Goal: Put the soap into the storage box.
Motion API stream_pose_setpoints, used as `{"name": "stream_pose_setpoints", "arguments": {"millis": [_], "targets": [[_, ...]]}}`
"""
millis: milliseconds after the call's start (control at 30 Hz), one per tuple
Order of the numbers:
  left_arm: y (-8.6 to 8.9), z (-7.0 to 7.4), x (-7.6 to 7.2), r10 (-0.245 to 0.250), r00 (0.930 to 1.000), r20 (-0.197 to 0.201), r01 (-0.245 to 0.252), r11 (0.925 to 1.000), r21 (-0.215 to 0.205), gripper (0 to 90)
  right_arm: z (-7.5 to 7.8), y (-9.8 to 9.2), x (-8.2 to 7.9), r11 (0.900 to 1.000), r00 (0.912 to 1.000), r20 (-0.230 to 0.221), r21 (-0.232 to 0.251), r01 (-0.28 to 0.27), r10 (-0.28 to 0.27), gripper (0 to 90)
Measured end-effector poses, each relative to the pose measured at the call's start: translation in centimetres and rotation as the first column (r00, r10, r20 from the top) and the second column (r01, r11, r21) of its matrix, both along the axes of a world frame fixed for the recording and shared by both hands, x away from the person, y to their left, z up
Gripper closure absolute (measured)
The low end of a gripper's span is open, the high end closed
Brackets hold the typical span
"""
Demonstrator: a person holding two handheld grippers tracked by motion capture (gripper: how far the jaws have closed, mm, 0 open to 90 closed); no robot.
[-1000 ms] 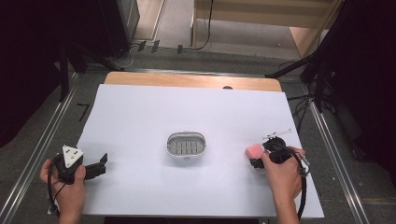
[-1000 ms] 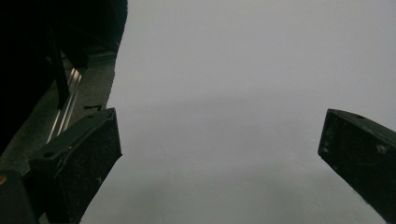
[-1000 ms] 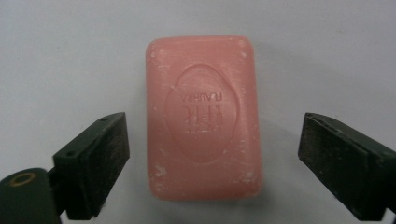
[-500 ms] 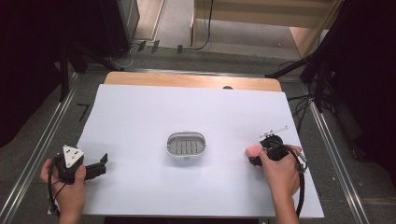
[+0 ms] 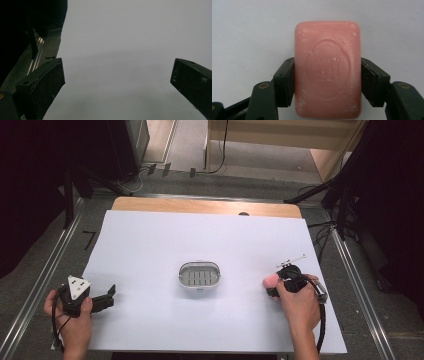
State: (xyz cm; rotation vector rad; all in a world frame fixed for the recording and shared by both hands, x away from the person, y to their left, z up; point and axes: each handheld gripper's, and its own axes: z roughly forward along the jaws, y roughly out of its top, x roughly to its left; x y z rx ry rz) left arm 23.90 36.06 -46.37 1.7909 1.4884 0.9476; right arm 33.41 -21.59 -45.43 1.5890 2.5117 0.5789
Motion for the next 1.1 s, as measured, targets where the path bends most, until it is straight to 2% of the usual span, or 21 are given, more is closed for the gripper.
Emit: {"name": "stream_pose_setpoints", "arguments": {"millis": [233,267,367,667,767,900,1100], "targets": [[-0.01,0.00,0.00,0.000,1.0000,-0.001,0.000,1.0000,0.001,0.0,-0.01,0.16,0.09,1.000,1.0000,0.002,-0.013,0.009,-0.008,37.8],[-0.01,0.00,0.01,0.000,1.0000,-0.001,0.000,1.0000,0.002,0.0,-0.08,0.36,0.08,1.000,0.9999,0.010,-0.032,0.000,0.000,37.8],[-0.01,0.01,0.02,0.000,1.0000,-0.003,0.000,1.0000,0.003,0.0,-0.11,0.45,0.11,0.999,0.9999,0.016,-0.040,0.001,0.000,38.1],[-0.03,0.01,0.03,0.000,1.0000,-0.006,0.000,1.0000,0.005,0.0,-0.02,0.33,0.11,0.999,0.9997,0.014,-0.034,-0.021,0.021,38.7],[-0.05,0.00,0.04,-0.001,1.0000,-0.007,0.001,1.0000,0.007,0.0,0.06,0.19,-0.02,0.999,0.9985,0.015,-0.017,-0.052,0.052,38.7],[-0.07,-0.01,0.05,-0.001,1.0000,-0.005,0.001,1.0000,0.009,0.0,0.28,0.42,-0.11,0.995,0.9948,0.025,-0.028,-0.098,0.099,38.7],[-0.13,-0.04,0.05,0.000,1.0000,-0.002,0.001,0.9999,0.010,0.0,0.84,0.92,-0.08,0.990,0.9899,0.035,-0.027,-0.136,0.137,38.8]]}}
